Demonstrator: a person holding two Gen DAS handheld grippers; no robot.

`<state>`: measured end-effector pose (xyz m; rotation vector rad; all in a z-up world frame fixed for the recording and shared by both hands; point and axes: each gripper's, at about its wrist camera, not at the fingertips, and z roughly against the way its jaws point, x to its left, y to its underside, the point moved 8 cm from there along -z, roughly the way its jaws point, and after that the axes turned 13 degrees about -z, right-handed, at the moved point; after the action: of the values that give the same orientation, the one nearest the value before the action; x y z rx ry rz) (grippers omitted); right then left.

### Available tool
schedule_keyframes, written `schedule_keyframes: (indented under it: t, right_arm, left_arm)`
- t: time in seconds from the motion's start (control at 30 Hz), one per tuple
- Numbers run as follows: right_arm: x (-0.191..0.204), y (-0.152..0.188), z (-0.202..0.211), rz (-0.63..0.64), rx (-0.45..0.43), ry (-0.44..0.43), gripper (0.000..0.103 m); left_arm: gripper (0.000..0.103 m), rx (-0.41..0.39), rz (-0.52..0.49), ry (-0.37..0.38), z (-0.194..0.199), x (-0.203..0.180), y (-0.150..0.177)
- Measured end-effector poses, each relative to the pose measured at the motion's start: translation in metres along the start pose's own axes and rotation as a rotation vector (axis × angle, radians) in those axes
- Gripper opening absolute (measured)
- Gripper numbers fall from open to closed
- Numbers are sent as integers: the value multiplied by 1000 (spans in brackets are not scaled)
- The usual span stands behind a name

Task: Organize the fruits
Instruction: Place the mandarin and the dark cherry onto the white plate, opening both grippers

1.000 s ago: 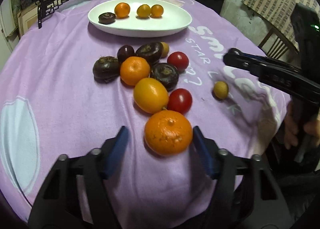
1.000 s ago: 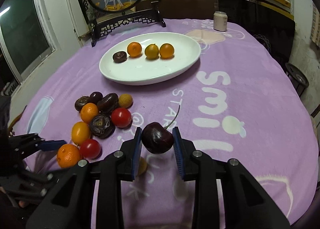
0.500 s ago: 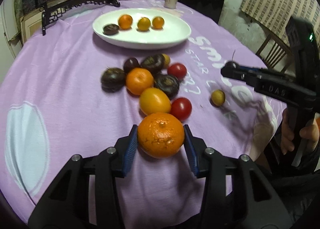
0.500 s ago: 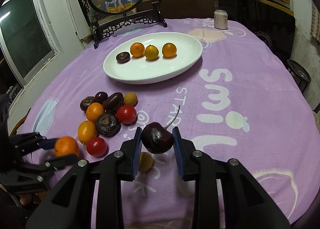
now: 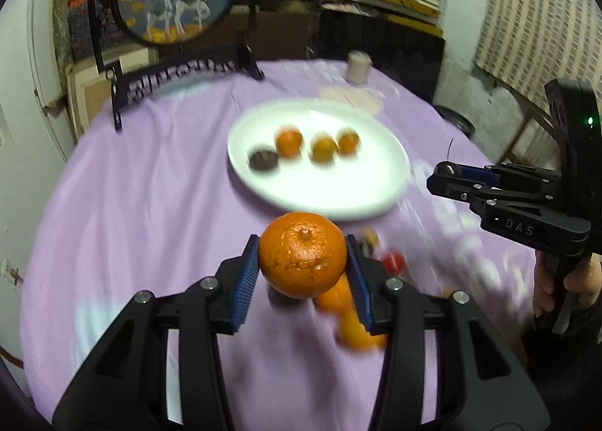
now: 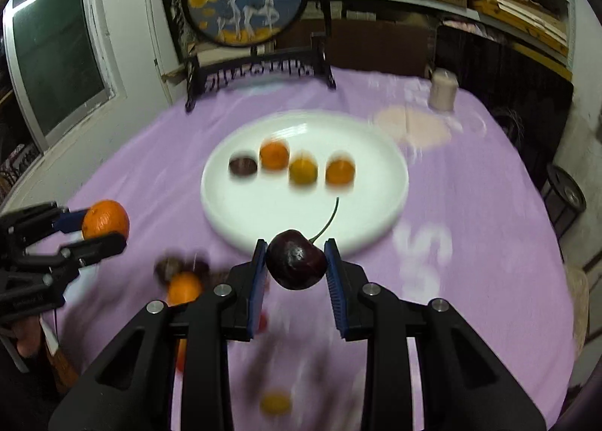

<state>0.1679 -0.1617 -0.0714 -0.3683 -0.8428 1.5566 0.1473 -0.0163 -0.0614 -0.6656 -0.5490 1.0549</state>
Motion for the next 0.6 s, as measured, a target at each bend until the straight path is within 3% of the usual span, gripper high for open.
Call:
schedule_keyframes:
  t: [0.1, 0.2, 0.4, 0.6]
  right_arm:
    - [-2, -51, -32, -28, -5, 7, 31]
    - [-20, -84, -74, -78, -14, 65, 31]
    - [-54, -74, -105, -129, 23, 104, 31]
    - [-63, -81, -122, -195, 43, 66, 31]
  left_arm:
    - [45, 0, 16, -49, -29, 19, -42]
    - [45, 19, 49, -50, -62, 34, -75]
    - [45, 66, 160, -36, -138, 65, -117]
    - [45, 109, 141, -21, -167, 60, -113]
